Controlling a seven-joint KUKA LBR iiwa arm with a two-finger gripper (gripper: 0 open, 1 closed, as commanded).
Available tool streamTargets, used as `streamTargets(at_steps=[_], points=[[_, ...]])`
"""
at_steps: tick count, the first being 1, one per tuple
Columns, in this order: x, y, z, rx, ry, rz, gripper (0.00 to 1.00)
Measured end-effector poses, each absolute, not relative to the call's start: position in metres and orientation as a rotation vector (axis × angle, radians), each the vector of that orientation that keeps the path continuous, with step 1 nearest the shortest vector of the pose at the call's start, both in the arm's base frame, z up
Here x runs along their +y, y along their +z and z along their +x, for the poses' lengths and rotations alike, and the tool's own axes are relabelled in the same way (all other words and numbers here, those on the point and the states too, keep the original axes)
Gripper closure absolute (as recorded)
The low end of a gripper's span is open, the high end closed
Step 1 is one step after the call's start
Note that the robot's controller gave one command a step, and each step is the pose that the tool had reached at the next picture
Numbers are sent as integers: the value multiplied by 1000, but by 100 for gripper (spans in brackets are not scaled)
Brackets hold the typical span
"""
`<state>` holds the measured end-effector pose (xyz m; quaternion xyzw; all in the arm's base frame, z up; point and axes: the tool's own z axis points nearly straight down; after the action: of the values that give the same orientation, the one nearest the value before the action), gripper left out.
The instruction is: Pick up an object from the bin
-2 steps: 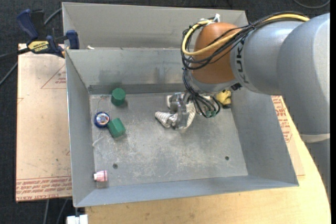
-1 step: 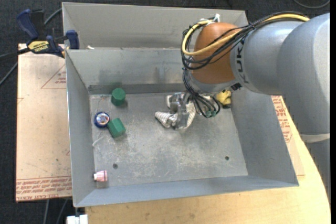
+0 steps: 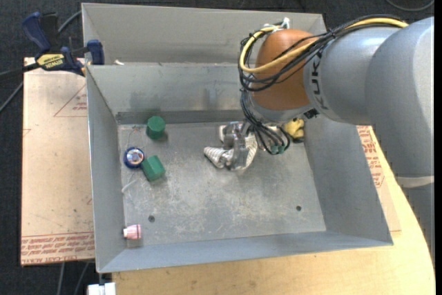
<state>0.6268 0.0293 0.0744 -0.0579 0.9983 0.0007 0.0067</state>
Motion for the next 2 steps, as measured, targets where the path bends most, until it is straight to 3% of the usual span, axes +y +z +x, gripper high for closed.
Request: streamTargets(at_steps=[2], points=[[30, 82, 627, 3122, 3, -182, 100]])
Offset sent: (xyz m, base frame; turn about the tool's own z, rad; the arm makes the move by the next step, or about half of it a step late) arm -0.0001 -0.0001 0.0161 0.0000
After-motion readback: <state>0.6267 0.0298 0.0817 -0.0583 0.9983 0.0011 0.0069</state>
